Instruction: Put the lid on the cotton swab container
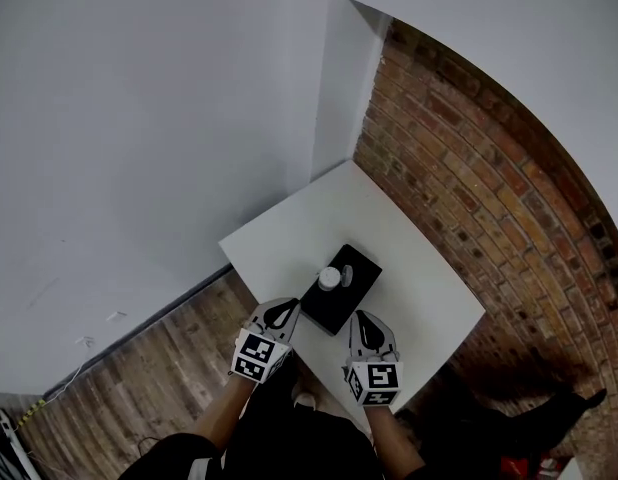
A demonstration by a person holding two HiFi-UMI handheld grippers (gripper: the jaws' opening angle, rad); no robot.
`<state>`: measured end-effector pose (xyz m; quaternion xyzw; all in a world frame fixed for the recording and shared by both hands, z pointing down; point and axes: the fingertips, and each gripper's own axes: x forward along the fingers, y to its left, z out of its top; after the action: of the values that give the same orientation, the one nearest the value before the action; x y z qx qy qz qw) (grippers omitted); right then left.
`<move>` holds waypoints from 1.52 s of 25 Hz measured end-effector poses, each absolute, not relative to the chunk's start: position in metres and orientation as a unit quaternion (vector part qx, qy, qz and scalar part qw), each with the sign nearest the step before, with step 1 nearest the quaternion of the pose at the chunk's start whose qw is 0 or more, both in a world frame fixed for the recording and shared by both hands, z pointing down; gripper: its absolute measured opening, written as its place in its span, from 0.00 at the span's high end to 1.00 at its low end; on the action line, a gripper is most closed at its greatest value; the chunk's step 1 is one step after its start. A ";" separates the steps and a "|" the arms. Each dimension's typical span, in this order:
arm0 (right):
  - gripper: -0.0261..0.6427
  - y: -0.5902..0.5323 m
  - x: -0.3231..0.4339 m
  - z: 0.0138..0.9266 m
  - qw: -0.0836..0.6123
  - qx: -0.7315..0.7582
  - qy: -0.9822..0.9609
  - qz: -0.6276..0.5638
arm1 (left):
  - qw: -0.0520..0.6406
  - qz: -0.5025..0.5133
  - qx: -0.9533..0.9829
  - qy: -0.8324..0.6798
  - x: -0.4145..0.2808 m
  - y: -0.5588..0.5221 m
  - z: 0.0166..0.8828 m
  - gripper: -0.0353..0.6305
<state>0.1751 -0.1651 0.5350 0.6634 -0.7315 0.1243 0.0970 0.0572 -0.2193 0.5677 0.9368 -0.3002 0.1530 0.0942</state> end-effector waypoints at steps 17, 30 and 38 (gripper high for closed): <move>0.93 -0.228 0.199 0.552 0.112 0.709 -0.680 0.149 | 0.092 0.184 0.958 -0.199 0.083 -0.291 0.599 0.92; 0.93 -0.248 0.204 0.562 0.119 0.731 -0.653 0.158 | 0.076 0.177 0.977 -0.085 0.105 -0.308 0.612 0.79; 0.93 -0.255 0.207 0.558 0.111 0.724 -0.664 0.149 | 0.052 0.190 0.980 0.023 0.122 -0.281 0.644 0.48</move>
<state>0.2066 -0.2547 0.5584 0.7239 -0.6644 0.1489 0.1113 0.1216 -0.2813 0.6436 0.9802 0.0233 0.1896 0.0516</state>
